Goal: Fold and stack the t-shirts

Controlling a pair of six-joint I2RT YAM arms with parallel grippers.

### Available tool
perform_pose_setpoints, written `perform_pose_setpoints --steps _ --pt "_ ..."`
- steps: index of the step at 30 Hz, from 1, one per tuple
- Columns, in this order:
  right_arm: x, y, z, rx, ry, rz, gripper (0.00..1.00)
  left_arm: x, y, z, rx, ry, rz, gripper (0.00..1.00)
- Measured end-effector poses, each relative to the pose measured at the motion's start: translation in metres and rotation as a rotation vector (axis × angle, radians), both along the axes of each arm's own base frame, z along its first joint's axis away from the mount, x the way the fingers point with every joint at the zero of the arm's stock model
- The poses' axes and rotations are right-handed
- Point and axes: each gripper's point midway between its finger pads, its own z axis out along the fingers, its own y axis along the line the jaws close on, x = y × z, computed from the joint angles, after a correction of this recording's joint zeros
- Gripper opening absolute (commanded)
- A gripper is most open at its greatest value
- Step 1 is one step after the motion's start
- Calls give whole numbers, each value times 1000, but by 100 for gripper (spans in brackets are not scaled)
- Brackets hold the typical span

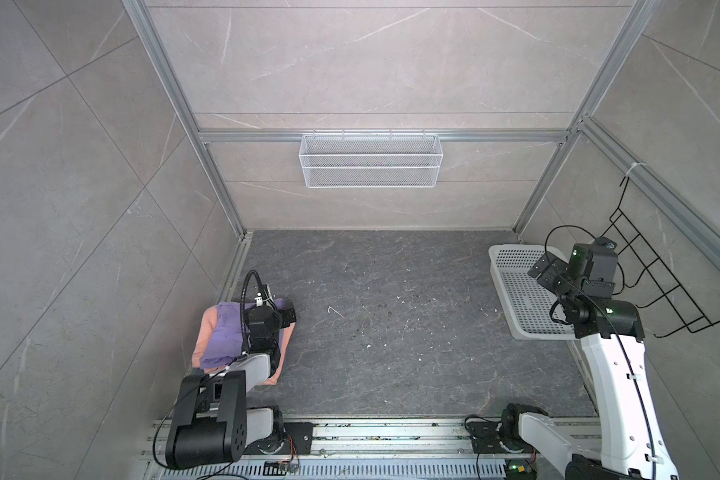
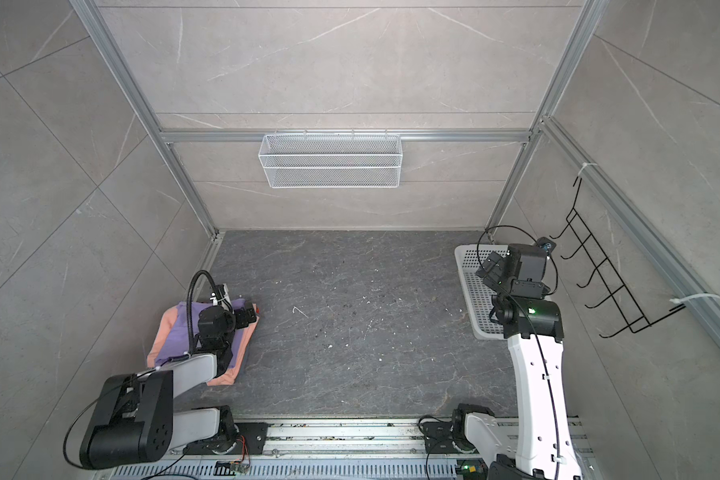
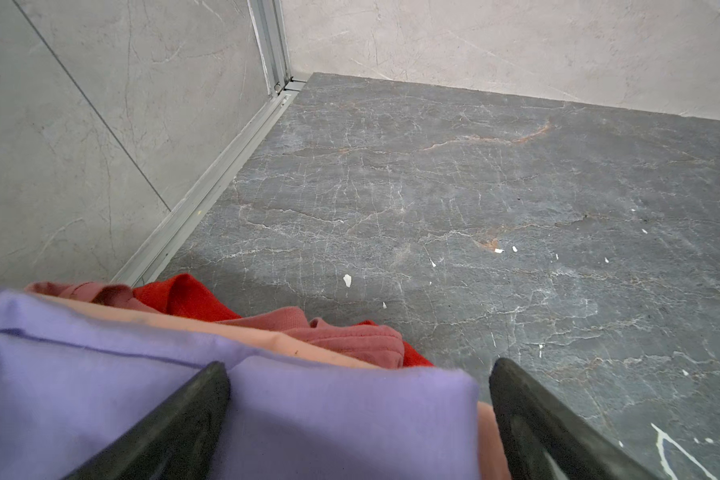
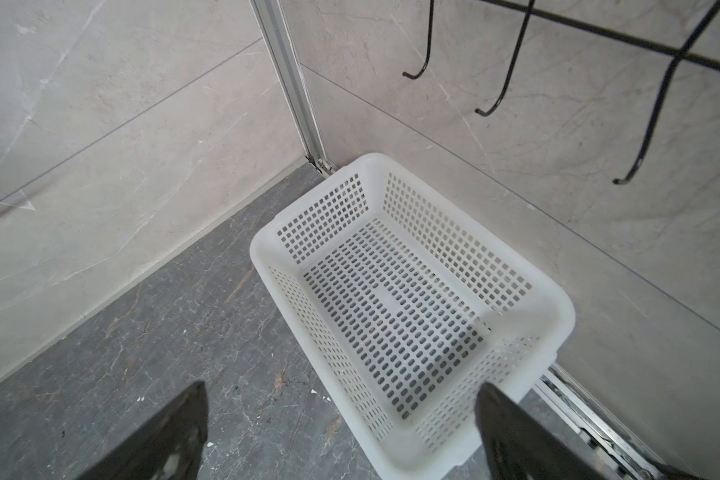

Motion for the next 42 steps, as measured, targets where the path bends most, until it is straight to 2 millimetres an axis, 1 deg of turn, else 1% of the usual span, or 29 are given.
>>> perform_pose_setpoints --steps 4,8,13,18,19,22,24,26,28,31,32,33,35,37,39,42 --pt "-2 -5 -11 -15 17 -24 100 11 1 -12 18 -14 -2 100" --pt "-3 -7 -17 -29 5 -34 100 14 3 -9 21 -29 5 100" --pt "-5 -7 -38 -56 11 -16 100 17 5 -8 24 -19 20 100" --pt "2 -8 -87 -96 12 10 100 18 6 -8 24 -15 22 100" --pt "6 -8 -97 -100 23 17 100 18 6 -8 25 -15 22 100" --pt "23 -6 -118 -103 12 54 100 18 6 -8 25 -15 22 100" --pt "35 1 -134 -96 -10 102 100 18 6 -8 25 -15 22 100" --pt "42 7 -153 -82 -15 145 100 18 6 -8 25 -15 22 100" --pt "44 14 -174 -70 -13 187 100 18 6 -8 25 -15 22 100" --pt "42 24 -197 -55 -37 234 100 17 6 -9 25 -14 22 100" --pt "42 29 -203 -61 -46 253 100 17 6 -9 25 -14 22 100" --pt "46 35 -203 -67 -70 274 100 17 6 -9 25 -14 22 100" --pt "57 49 -203 -89 -102 321 100 17 6 -9 25 -14 22 100" --pt "71 66 -206 -127 -123 382 100 17 6 -9 25 -14 22 100" --pt "80 81 -215 -157 -115 432 100 17 6 -9 25 -14 22 100" --pt "87 100 -234 -189 -82 503 100 17 6 -9 25 -13 22 100"
